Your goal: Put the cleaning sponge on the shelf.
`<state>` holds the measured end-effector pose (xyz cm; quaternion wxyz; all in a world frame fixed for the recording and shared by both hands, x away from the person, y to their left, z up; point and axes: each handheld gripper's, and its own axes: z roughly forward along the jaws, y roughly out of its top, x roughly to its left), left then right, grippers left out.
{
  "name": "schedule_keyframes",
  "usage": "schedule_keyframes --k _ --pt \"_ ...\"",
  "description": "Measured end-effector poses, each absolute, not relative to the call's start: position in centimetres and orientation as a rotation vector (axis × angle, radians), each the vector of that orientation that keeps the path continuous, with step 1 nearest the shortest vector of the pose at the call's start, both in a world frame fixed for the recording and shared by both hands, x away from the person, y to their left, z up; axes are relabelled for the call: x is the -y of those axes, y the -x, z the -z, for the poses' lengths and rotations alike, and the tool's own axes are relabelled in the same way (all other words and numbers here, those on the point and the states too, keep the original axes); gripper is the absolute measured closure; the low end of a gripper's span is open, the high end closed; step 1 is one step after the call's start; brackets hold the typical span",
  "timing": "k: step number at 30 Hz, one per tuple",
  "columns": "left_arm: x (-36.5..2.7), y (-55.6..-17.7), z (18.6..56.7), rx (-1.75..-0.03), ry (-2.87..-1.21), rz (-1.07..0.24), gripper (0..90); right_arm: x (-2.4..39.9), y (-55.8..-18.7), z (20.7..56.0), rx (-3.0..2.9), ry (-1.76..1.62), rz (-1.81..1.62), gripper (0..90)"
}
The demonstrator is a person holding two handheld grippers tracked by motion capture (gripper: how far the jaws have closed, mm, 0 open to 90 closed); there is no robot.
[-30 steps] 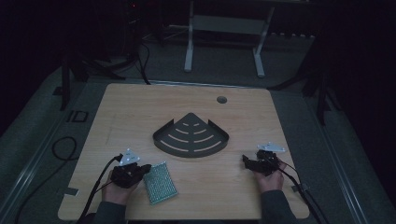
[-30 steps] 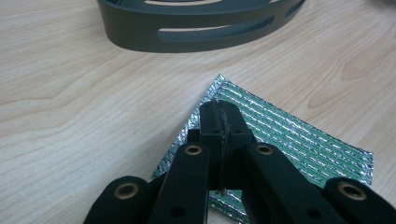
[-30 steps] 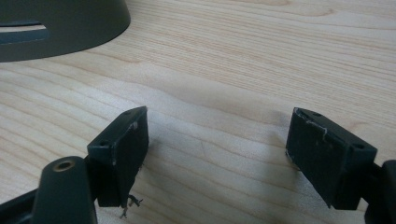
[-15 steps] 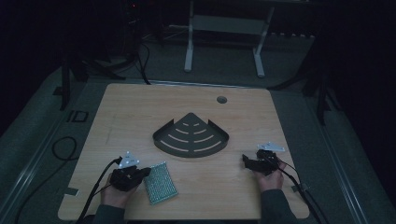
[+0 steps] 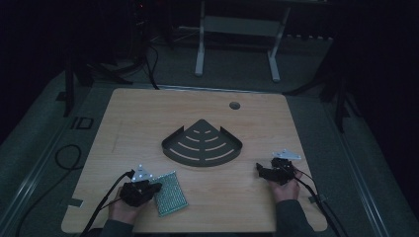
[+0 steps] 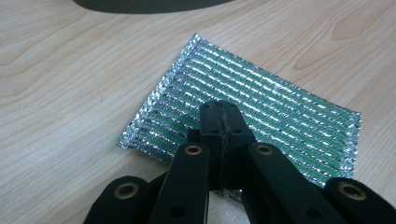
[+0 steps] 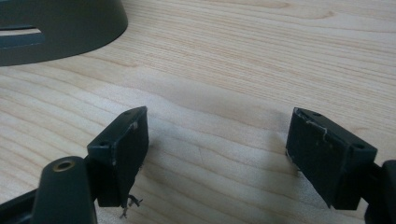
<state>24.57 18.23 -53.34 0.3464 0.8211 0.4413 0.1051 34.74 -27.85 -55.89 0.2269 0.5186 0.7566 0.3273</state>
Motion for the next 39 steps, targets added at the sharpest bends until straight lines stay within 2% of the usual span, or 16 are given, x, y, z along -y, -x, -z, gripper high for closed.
schedule_keyframes --k 13,34,39 --pt "-19.0 -26.1 53.6 -1.201 -2.093 -0.264 90.0 27.9 -34.8 55.9 -2.086 -1.427 -0.903 20.6" --pt "-18.4 -30.4 53.2 -1.179 -2.168 -0.330 90.0 27.8 -34.8 55.9 -2.086 -1.427 -0.902 20.6" --pt "-18.6 -31.2 53.0 -1.187 -2.155 -0.276 89.9 27.9 -34.8 55.9 -2.087 -1.426 -0.903 20.5"
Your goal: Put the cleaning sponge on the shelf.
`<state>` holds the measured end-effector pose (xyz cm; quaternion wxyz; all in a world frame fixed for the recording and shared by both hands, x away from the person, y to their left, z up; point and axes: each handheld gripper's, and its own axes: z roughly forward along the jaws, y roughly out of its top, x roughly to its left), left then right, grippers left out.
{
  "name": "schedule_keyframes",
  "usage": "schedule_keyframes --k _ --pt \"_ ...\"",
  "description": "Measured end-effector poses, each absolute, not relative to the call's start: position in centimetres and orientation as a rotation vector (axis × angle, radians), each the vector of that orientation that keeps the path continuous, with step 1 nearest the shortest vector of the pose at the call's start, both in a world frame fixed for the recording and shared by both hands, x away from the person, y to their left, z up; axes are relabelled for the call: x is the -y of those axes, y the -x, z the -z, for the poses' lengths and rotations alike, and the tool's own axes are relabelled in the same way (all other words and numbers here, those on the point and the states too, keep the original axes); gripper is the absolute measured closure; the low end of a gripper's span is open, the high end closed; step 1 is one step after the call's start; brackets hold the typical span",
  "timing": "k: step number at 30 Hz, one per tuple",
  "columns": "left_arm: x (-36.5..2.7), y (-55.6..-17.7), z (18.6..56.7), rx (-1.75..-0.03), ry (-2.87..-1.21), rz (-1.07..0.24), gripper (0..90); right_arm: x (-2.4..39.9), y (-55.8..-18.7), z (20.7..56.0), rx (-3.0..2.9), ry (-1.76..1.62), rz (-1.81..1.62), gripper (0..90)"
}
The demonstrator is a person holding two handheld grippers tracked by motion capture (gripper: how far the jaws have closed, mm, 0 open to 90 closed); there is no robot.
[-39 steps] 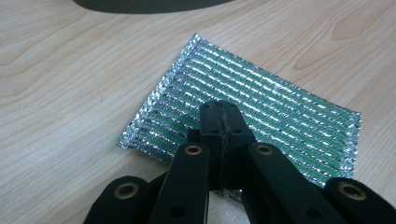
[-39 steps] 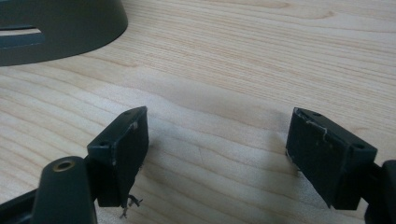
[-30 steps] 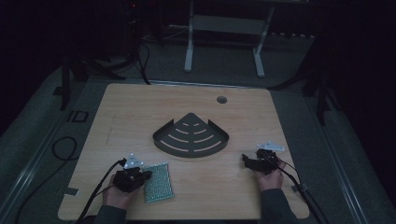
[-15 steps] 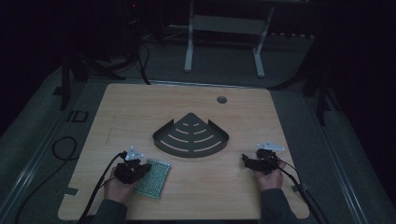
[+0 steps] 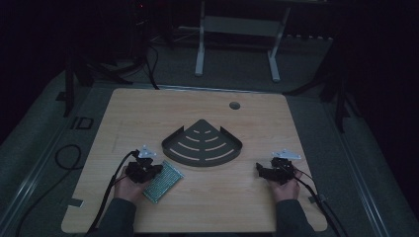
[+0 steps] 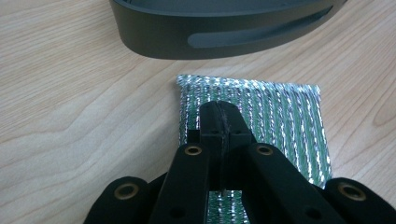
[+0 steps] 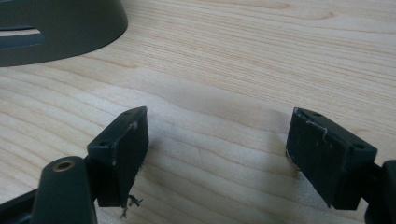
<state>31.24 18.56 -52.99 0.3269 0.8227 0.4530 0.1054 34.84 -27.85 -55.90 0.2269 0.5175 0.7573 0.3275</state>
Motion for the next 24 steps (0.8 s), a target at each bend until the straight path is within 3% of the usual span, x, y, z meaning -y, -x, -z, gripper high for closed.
schedule_keyframes --k 24 --pt "-20.6 -33.3 50.2 -1.128 -2.270 -0.209 81.0 27.9 -35.0 55.9 -2.089 -1.423 -0.903 20.5"
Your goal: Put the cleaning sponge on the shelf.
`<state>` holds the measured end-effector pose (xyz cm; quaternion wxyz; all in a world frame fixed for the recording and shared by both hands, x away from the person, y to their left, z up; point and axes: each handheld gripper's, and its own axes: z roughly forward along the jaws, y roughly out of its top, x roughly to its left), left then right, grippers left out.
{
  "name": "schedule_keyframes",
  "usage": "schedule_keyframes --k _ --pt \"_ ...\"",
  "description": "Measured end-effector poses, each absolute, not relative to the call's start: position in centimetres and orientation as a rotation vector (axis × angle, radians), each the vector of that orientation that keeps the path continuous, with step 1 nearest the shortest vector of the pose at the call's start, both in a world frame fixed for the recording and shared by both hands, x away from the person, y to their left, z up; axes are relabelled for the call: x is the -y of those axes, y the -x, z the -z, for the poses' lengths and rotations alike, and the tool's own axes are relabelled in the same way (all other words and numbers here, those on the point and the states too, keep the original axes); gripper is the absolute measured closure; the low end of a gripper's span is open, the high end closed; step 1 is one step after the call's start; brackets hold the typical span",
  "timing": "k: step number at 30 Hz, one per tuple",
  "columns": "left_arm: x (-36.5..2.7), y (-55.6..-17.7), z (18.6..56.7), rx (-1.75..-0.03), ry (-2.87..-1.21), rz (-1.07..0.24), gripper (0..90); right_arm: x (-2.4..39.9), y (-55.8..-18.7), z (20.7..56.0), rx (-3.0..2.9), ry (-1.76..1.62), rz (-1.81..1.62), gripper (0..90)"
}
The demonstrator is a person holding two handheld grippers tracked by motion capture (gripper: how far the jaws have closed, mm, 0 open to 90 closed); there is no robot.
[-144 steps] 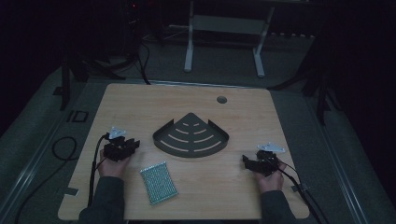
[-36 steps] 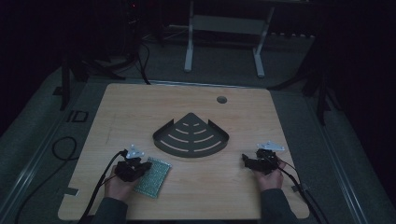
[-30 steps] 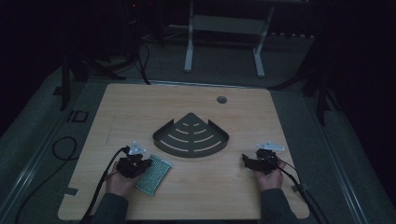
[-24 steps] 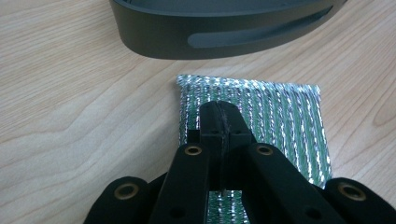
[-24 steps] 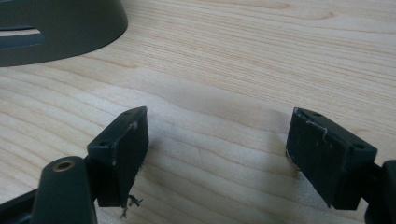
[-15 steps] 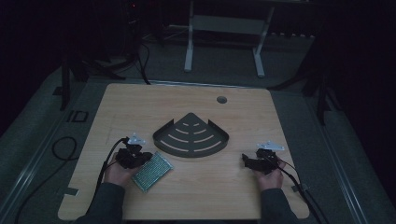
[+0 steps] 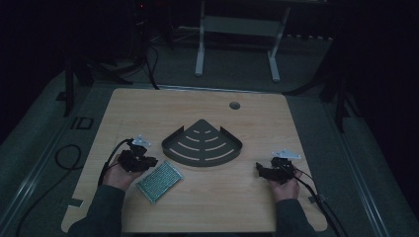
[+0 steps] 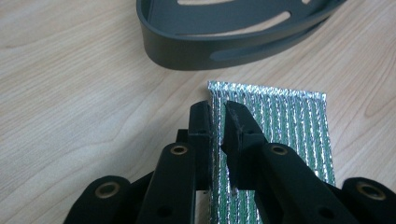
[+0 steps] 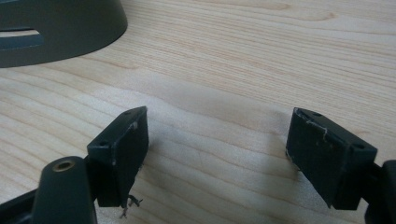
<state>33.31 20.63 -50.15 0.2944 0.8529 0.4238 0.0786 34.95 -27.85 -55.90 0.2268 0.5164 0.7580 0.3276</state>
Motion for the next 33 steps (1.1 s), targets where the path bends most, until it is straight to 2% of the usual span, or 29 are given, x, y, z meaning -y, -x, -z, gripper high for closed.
schedule_keyframes --k 33 --pt "-19.8 -36.0 50.6 -1.127 -2.487 0.093 76.9 27.9 -35.0 55.9 -2.090 -1.423 -0.903 20.5"
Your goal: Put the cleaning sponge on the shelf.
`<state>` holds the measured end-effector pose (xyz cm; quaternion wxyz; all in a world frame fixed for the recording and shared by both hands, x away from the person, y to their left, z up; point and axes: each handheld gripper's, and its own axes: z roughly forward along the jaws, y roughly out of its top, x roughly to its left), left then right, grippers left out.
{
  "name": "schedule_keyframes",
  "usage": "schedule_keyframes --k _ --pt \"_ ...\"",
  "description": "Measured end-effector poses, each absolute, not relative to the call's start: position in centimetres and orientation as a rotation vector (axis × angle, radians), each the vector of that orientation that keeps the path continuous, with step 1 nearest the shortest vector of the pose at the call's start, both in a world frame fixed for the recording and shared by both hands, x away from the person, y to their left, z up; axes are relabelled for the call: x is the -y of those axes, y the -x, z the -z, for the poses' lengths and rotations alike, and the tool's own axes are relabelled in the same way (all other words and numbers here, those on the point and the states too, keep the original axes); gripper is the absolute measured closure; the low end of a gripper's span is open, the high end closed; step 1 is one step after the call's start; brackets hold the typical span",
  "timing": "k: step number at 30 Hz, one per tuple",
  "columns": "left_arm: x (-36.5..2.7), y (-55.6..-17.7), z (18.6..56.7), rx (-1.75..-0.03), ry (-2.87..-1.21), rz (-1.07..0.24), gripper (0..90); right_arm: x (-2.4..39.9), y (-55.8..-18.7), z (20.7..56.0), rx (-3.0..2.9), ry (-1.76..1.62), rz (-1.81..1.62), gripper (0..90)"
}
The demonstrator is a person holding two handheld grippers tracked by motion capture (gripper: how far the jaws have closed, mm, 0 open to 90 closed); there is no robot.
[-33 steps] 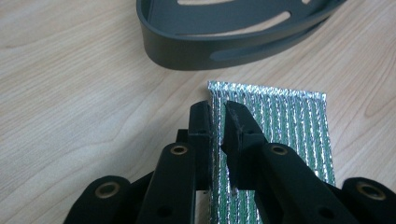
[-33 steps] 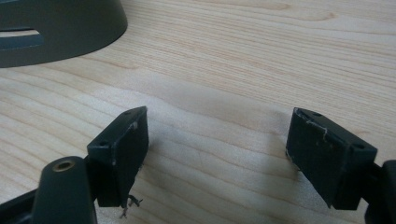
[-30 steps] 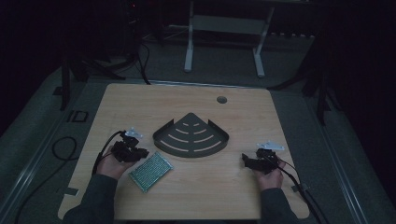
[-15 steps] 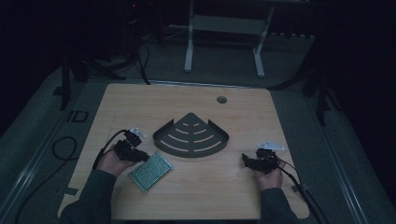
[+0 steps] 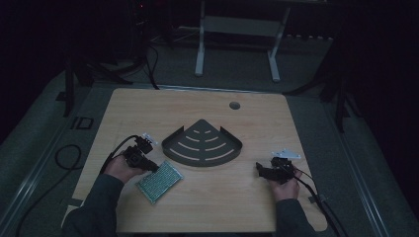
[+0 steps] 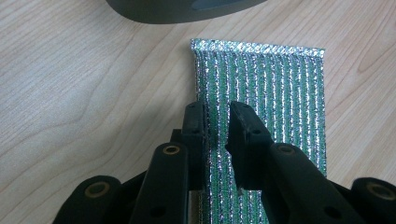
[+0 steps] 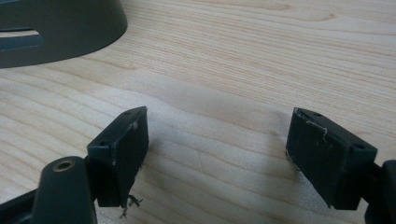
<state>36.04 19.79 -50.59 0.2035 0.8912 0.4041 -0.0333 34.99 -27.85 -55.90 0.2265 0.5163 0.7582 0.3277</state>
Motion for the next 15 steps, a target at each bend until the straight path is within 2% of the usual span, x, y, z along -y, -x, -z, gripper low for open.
schedule_keyframes --k 15 --pt "-19.63 -36.67 51.34 -1.142 -2.525 0.149 76.4 27.85 -34.99 55.90 -2.090 -1.423 -0.903 20.6"
